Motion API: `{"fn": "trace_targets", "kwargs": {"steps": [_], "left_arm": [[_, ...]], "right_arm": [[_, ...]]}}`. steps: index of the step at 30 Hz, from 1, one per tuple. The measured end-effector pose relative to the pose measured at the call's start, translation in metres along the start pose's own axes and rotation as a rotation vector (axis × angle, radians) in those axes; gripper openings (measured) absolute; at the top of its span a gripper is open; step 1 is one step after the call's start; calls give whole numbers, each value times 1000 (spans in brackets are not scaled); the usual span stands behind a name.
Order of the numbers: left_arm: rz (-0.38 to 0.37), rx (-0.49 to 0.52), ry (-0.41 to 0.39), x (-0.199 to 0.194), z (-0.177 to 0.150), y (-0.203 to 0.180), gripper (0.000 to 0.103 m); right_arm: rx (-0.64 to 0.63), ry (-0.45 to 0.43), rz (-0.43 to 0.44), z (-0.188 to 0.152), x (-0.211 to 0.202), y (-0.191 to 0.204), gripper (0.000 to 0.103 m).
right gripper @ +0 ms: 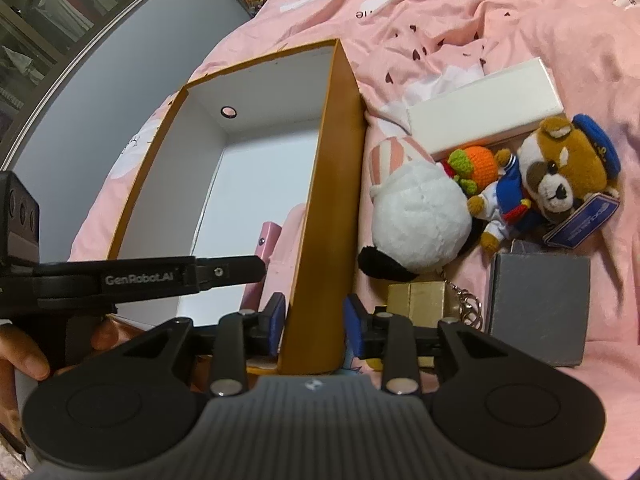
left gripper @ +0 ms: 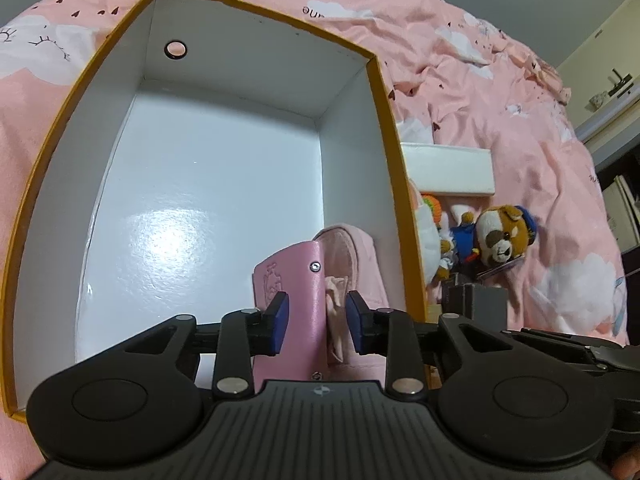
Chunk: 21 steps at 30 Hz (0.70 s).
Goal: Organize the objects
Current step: 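Move both tools back to the pile of items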
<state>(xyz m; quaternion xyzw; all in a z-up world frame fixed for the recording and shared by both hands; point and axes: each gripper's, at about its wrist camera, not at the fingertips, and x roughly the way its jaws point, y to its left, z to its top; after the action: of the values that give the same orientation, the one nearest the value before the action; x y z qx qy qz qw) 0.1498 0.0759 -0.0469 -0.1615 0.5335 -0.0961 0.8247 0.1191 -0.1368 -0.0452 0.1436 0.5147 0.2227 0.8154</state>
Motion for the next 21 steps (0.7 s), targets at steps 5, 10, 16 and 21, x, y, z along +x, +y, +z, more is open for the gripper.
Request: {"fn": "trace_targets", "kwargs": {"steps": [5,10,16,21], "left_arm": [[-3,34,-73,-18,-1,-10,34],[-48,96,-159,-43,-3,-29,34],[-154,189,-163,-47,-11,-68,34],[-183,228,-90,-22,-15,-96,34]], "right_arm": [[-7,-47,-17,2,-15,-3,36],[26,-116,-54,5,-41,-18,36],[68,-188,-149,3,-72,-46,36],[97,-192,-226,-5,-80,-67,36]]}}
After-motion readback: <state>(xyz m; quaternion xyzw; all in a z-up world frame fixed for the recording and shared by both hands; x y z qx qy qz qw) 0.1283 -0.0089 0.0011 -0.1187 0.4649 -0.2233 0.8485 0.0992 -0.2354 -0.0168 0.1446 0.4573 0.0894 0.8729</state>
